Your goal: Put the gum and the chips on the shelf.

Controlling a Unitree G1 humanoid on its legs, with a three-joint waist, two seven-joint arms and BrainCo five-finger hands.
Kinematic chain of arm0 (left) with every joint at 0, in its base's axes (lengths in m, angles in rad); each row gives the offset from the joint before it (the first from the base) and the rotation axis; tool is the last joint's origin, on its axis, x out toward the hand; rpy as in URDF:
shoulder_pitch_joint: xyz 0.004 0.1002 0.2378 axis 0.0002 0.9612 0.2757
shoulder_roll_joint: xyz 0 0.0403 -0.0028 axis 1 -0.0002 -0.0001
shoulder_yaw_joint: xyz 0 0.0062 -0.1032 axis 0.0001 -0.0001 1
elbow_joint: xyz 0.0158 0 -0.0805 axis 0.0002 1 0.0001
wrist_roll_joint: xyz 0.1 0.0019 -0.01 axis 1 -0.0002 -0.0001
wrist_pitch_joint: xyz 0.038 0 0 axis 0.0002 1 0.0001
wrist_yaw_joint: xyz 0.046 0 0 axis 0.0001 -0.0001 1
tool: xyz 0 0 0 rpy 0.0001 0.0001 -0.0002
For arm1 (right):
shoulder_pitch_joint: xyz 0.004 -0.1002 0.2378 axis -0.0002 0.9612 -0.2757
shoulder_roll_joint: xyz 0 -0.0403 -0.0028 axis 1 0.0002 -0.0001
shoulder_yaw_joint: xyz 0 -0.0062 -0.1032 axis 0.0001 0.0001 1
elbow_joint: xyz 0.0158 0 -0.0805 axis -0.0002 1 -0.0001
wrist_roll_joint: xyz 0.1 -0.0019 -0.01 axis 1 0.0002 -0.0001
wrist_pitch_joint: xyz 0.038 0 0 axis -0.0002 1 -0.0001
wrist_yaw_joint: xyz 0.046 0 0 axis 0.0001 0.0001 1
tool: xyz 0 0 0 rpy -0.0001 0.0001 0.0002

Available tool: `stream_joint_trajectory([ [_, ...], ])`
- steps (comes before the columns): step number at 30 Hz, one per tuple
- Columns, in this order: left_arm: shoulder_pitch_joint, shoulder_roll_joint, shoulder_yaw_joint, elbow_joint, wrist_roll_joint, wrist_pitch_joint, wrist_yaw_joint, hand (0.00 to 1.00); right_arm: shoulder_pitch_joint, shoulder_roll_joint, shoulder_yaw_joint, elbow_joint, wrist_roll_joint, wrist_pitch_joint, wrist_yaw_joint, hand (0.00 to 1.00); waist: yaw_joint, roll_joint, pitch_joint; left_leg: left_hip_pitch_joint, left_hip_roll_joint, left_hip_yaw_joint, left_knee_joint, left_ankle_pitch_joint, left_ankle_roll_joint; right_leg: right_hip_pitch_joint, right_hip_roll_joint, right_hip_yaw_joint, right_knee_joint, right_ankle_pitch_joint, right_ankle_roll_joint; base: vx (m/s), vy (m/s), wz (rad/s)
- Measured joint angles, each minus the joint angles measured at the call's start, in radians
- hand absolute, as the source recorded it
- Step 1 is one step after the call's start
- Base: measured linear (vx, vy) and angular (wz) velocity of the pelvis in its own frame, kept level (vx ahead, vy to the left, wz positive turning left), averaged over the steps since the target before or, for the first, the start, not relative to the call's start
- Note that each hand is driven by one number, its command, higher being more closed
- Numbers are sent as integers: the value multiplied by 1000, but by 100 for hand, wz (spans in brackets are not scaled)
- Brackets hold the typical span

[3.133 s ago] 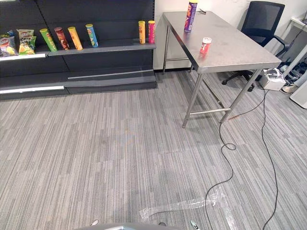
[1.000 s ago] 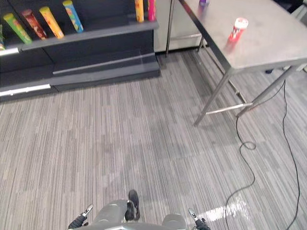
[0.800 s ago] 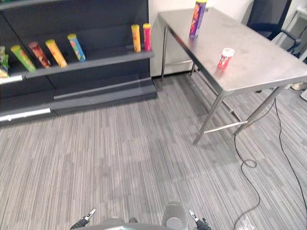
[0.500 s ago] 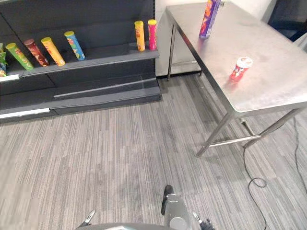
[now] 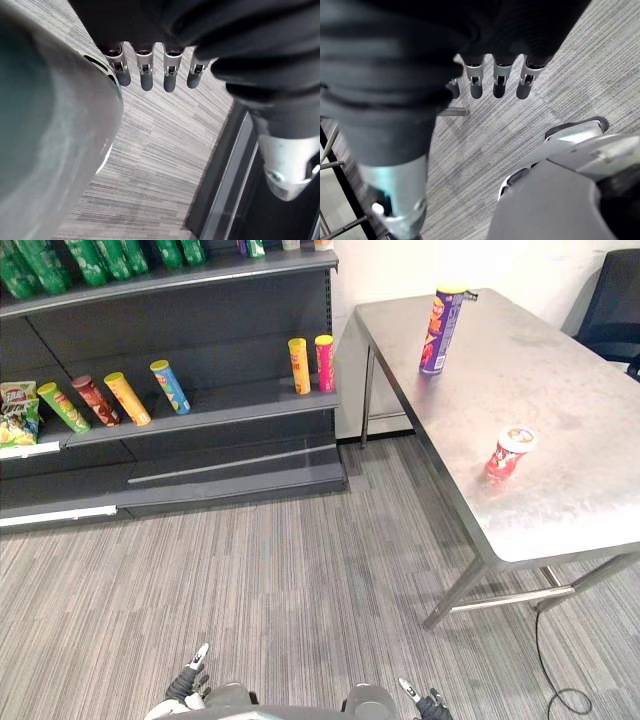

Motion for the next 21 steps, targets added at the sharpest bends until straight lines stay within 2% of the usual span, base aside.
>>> stream_joint_trajectory([
  [3,0,9,-33,1,-6,-10,-1,0,4,4,1,-3,16,-1,-3,0,-1,-9,-3,-7,-50,-3,-354,2,22,34,-41,19,2,-27,49,248,210,-21],
  [4,1,9,-35,1,-5,-11,0,0,4,5,6,-8,30,-3,-4,0,0,-9,-4,-5,-73,-33,-513,40,31,42,-58,32,4,-42,73,308,300,-23],
  [5,0,9,-35,2,-5,-11,0,0,4,5,6,-10,30,-5,-5,0,0,-9,-5,-4,-85,-58,-604,68,28,46,-68,50,6,-54,93,322,334,-35],
  [6,2,9,-33,2,-6,-12,0,0,2,5,6,-12,30,-7,-7,0,4,-9,-7,-3,-92,-73,-643,120,14,49,-77,69,11,-68,117,361,380,-50],
  [7,3,11,-33,13,-6,-15,0,0,-2,3,10,-5,30,-7,-8,0,10,-15,-24,9,-119,-69,-637,182,7,58,-93,114,-2,-77,130,316,312,-50],
  [8,3,21,-35,21,-5,-16,1,0,-7,11,9,6,30,-7,-8,0,9,-28,-40,10,-135,-55,-625,157,13,66,-105,135,-23,-74,131,432,329,-40],
  [10,-2,46,-37,51,-5,-17,1,0,-19,36,7,28,29,-7,-4,0,-5,-69,-75,-1,-175,-29,-582,88,26,87,-125,233,-93,-2,124,518,347,-12],
  [12,-5,67,-75,65,-1,-15,2,0,-26,40,1,51,29,-7,-2,0,-6,-84,-91,8,-198,-18,-568,60,54,97,-145,260,-108,48,131,433,288,-3],
  [14,-14,69,-87,88,10,-15,3,0,-36,41,0,58,29,-7,-1,0,-2,-83,-104,30,-213,2,-569,45,76,95,-158,302,-99,102,137,375,204,-20],
  [17,-11,79,-129,98,17,-13,6,0,-51,43,3,54,29,-8,1,0,8,-64,-114,99,-224,49,-593,36,91,11,-163,376,75,188,145,294,170,-54],
  [18,-11,84,-160,99,19,-13,14,0,-61,43,5,50,29,-9,2,0,9,-53,-106,134,-227,64,-605,31,101,-55,-161,387,215,236,138,247,142,-49],
  [19,-12,88,-191,100,27,-12,20,0,-67,43,5,41,33,-13,2,0,3,-42,-93,182,-225,80,-620,19,119,-113,-157,374,372,249,136,227,115,-37],
  [20,-11,91,-205,100,34,-11,22,0,-73,43,9,35,38,-14,2,0,-5,-43,-87,213,-226,81,-631,17,121,-135,-156,348,445,234,117,219,56,-18],
  [21,-10,99,-231,102,39,-8,24,0,-77,37,31,26,40,-16,2,0,-10,-39,-78,274,-223,85,-664,17,121,-165,-156,263,540,196,87,161,7,-10],
])
